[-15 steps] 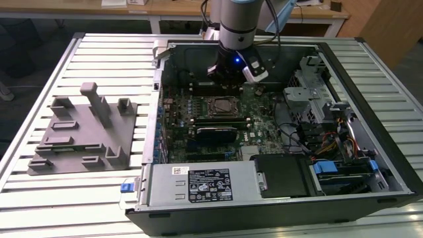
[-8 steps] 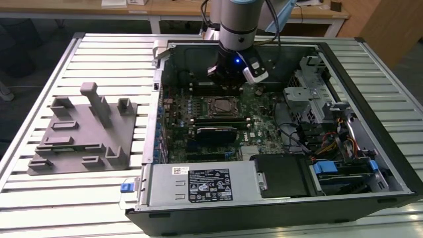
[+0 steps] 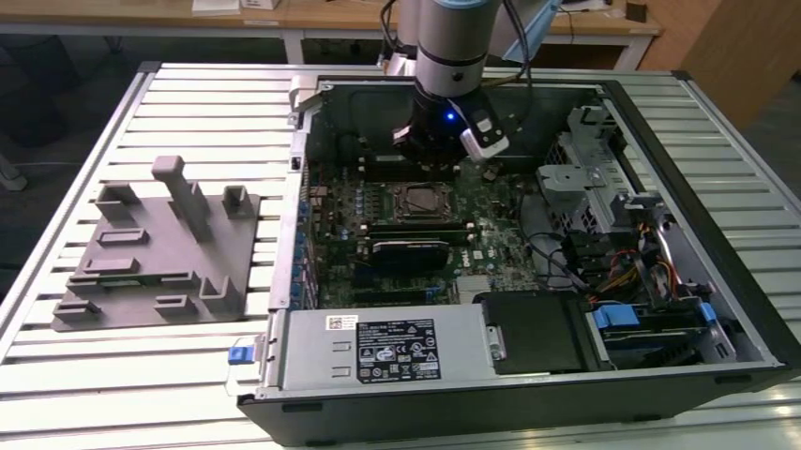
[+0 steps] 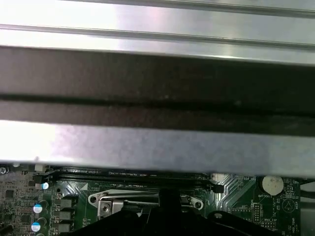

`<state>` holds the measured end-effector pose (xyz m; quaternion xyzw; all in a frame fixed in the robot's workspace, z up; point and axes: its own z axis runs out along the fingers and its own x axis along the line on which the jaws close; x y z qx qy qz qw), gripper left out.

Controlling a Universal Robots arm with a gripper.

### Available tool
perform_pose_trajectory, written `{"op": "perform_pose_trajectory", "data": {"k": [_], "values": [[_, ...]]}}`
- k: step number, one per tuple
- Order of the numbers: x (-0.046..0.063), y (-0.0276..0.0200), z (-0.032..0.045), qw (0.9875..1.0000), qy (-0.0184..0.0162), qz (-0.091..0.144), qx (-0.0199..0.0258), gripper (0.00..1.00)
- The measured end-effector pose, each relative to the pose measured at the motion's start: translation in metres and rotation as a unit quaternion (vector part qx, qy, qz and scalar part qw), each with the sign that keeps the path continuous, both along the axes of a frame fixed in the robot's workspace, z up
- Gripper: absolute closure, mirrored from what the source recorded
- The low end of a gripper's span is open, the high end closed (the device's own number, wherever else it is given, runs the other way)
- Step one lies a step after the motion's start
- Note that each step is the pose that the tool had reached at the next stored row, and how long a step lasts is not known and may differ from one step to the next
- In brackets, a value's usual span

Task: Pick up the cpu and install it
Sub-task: 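Install the second cpu locking lever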

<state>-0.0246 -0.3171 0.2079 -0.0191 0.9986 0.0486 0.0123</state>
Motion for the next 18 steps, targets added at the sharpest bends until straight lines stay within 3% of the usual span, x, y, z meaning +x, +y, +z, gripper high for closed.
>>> {"op": "perform_pose_trajectory", "data": {"k": [14, 18], "values": [[0.001, -0.0121, 0.0001, 1.0000, 0.0000, 0.000, 0.0000, 0.89], [0.001, -0.0124, 0.0091, 1.0000, 0.0000, 0.000, 0.0001, 0.89]]}}
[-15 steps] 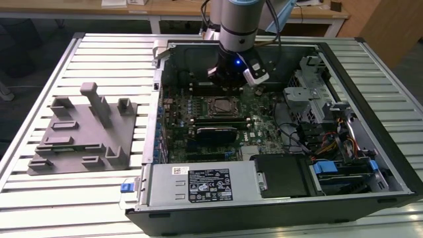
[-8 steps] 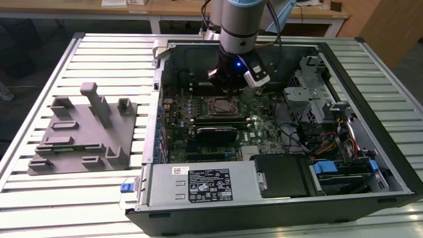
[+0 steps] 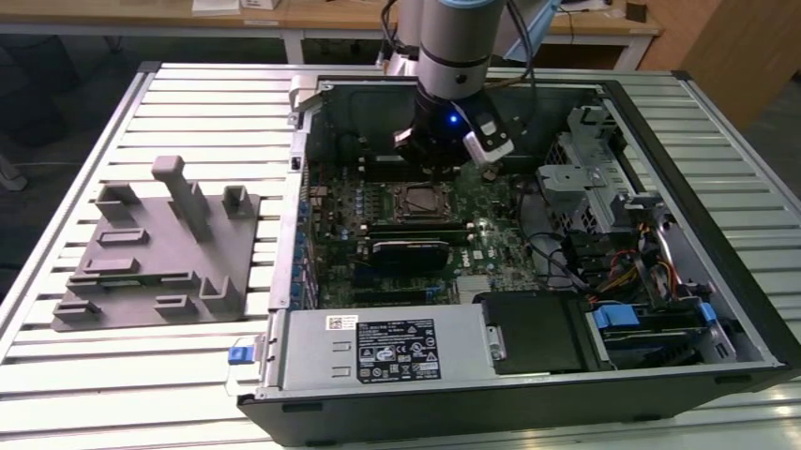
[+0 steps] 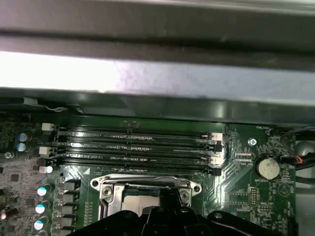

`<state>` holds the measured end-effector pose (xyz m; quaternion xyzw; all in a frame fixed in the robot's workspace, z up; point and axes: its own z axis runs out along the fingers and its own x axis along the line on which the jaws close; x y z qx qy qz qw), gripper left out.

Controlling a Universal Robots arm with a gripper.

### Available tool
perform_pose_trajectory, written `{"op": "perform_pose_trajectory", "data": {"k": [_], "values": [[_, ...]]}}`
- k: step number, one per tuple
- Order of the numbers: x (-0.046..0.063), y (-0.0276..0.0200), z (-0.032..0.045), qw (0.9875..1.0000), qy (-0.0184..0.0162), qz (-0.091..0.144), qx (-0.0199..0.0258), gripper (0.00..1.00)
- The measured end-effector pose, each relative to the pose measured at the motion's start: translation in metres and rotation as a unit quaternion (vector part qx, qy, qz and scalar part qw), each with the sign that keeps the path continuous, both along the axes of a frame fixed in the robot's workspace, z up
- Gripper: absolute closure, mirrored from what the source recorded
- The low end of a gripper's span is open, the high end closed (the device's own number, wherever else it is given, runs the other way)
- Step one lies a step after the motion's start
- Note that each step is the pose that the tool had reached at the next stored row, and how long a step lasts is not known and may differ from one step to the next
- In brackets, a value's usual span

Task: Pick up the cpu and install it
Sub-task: 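Install the second cpu locking lever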

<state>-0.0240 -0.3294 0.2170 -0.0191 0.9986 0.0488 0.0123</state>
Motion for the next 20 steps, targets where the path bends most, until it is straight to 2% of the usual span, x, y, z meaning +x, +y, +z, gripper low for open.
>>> {"op": "perform_pose_trajectory", "data": {"k": [4, 8, 13, 20], "values": [[0.000, -0.0001, 0.0113, 1.0000, 0.0000, 0.000, 0.0000, 0.89], [0.000, -0.0025, 0.0133, 1.0000, 0.0000, 0.000, 0.0000, 0.89], [0.000, -0.0130, 0.0130, 1.0000, 0.0000, 0.000, 0.0000, 0.89], [0.000, -0.0244, 0.0119, 1.0000, 0.0000, 0.000, 0.0006, 0.89]]}}
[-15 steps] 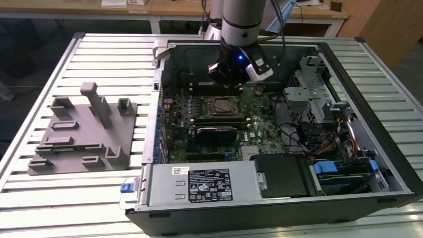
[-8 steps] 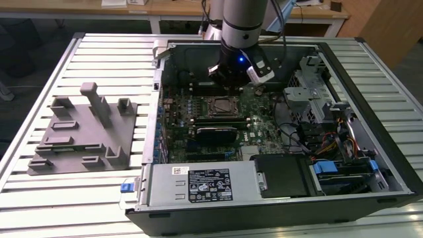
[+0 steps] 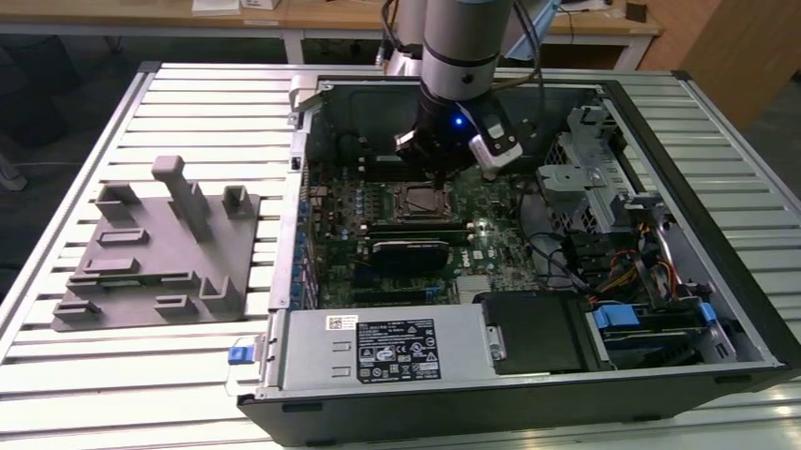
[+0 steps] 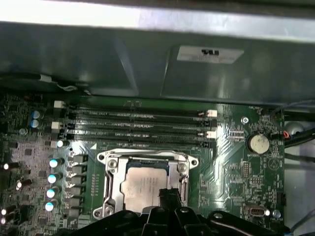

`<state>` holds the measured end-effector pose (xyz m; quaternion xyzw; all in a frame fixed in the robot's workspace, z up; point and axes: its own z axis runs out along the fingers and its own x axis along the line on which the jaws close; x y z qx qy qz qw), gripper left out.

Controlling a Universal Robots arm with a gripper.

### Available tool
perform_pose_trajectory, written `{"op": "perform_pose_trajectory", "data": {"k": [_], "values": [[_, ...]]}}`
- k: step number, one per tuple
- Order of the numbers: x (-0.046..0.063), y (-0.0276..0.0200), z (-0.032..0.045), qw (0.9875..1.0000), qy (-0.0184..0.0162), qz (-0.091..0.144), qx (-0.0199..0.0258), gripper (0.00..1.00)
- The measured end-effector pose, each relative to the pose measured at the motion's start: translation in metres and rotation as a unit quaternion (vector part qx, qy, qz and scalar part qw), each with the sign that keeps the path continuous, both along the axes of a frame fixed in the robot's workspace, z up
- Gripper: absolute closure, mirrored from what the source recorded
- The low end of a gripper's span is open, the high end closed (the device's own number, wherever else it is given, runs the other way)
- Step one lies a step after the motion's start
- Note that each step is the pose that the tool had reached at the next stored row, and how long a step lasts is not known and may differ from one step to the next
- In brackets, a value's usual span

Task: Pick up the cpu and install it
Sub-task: 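Install the second cpu locking lever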

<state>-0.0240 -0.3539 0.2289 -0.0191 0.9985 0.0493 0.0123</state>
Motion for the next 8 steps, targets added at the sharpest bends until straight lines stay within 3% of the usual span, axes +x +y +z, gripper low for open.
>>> {"op": "perform_pose_trajectory", "data": {"k": [4, 8], "values": [[0.000, -0.0032, 0.0009, 1.0000, 0.0001, 0.000, 0.0008, 0.89], [0.000, -0.0035, 0.0102, 1.0000, 0.0000, 0.000, 0.0009, 0.89]]}}
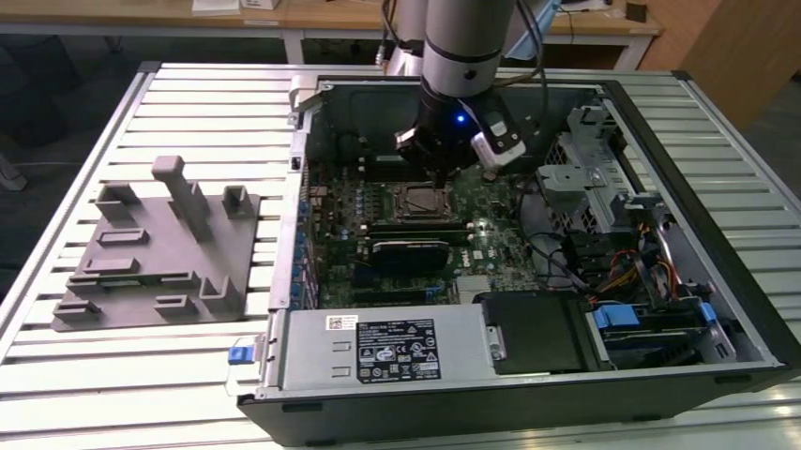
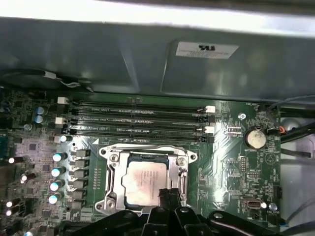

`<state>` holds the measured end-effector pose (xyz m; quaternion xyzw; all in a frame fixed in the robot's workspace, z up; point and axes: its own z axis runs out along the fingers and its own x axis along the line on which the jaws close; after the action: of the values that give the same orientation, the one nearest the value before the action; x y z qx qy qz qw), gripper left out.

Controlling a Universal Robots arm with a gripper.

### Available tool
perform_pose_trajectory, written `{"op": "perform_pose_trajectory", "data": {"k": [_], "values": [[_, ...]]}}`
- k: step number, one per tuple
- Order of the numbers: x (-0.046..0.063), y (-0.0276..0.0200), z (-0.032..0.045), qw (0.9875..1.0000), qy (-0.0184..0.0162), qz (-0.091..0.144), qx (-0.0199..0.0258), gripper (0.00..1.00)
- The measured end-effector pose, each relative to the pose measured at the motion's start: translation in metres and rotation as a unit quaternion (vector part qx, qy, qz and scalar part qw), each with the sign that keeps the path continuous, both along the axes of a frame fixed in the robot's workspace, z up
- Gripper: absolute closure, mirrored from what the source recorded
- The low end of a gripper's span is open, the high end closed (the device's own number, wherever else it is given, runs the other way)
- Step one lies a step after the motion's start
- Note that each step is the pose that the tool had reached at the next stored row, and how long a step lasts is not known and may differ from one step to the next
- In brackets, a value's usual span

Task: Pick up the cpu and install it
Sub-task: 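Install the second cpu locking lever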

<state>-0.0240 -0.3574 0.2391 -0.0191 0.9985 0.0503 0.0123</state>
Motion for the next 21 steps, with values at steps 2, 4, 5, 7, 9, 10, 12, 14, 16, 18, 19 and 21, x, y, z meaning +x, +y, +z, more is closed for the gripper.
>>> {"op": "perform_pose_trajectory", "data": {"k": [2, 4, 5, 7, 9, 10, 12, 14, 16, 18, 19, 21], "values": [[0.000, 0.0000, 0.0045, 1.0000, 0.0000, 0.000, 0.0000, 0.89], [0.000, 0.0000, 0.0091, 1.0000, 0.0000, 0.000, 0.0000, 0.89], [0.000, -0.0001, 0.0107, 1.0000, 0.0000, 0.000, 0.0000, 0.89], [0.000, -0.0004, 0.0119, 1.0000, 0.0000, 0.000, 0.0001, 0.89], [0.000, -0.0021, 0.0120, 1.0000, 0.0000, 0.000, 0.0000, 0.89], [0.000, -0.0035, 0.0120, 1.0000, 0.0000, 0.000, 0.0000, 0.89], [0.000, -0.0061, 0.0120, 1.0000, 0.0000, 0.000, 0.0000, 0.89], [0.000, -0.0093, 0.0120, 1.0000, 0.0000, 0.000, 0.0000, 0.89], [0.000, -0.0139, 0.0119, 1.0000, 0.0001, 0.000, 0.0001, 0.89], [0.000, -0.0187, 0.0120, 1.0000, 0.0011, 0.000, 0.0000, 0.89], [0.000, -0.0209, 0.0120, 1.0000, 0.0020, 0.000, 0.0000, 0.89], [0.000, -0.0242, 0.0120, 1.0000, 0.0060, 0.000, 0.0000, 0.89]]}}
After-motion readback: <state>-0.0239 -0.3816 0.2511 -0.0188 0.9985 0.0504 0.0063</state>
